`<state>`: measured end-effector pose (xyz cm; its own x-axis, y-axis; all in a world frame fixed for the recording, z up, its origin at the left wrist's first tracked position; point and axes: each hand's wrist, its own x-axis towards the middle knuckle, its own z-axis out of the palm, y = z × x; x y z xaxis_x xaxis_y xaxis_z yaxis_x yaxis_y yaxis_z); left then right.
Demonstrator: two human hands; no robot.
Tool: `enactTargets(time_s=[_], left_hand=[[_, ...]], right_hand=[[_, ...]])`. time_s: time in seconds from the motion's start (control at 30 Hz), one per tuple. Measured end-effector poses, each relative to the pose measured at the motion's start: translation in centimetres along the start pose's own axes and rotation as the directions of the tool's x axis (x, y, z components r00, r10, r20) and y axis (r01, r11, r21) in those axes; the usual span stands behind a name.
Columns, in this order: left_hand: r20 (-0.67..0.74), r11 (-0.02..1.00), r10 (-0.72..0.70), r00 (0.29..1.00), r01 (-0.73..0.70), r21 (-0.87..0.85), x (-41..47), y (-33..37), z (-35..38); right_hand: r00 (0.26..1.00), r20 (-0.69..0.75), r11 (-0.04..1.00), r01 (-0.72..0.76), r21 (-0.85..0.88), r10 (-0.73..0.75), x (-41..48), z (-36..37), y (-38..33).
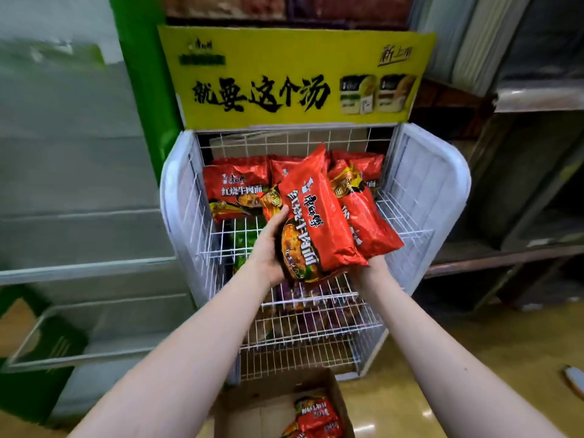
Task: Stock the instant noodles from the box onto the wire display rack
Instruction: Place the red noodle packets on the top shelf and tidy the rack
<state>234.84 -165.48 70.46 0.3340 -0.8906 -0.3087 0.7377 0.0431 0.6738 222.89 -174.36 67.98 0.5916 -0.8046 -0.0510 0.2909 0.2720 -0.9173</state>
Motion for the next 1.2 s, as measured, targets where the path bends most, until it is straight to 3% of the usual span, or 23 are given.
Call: enactTargets(time_s=[0.17, 0.43, 0.77, 1.03, 1.2], left_hand=[[-0.018, 0.98, 0.071, 0.997, -0.073, -0.186, 0.8, 2.3, 1.4], [-0.055, 0.957, 0.119, 0.991, -0.129, -0.261, 3.1, 2.6, 2.6], [-0.18, 0.954, 0.161, 0.97, -0.2, -0.224, 8.7, 1.9, 2.6], [-0.323, 0.912, 0.229, 0.918, -0.318, -0.258, 11.3, 2.2, 3.8], [-0.351, 0.869, 0.261, 0.899, -0.377, -0.32, 11.3, 1.7, 5.2]], right_hand=[[0.999, 0.033, 0.989, 0.028, -0.145, -0.024, 0.4, 1.1, -1.1], [0.998, 0.053, 0.991, -0.022, 0.133, 0.015, 2.7, 2.2, -2.7], [0.979, -0.183, 0.98, -0.052, 0.192, 0.088, 10.2, -2.0, -2.6], [0.961, -0.168, 0.948, -0.172, 0.268, 0.221, 15.0, -5.8, -4.6], [0.945, -0.062, 0.926, -0.299, 0.23, 0.32, 15.7, -6.3, -4.0]])
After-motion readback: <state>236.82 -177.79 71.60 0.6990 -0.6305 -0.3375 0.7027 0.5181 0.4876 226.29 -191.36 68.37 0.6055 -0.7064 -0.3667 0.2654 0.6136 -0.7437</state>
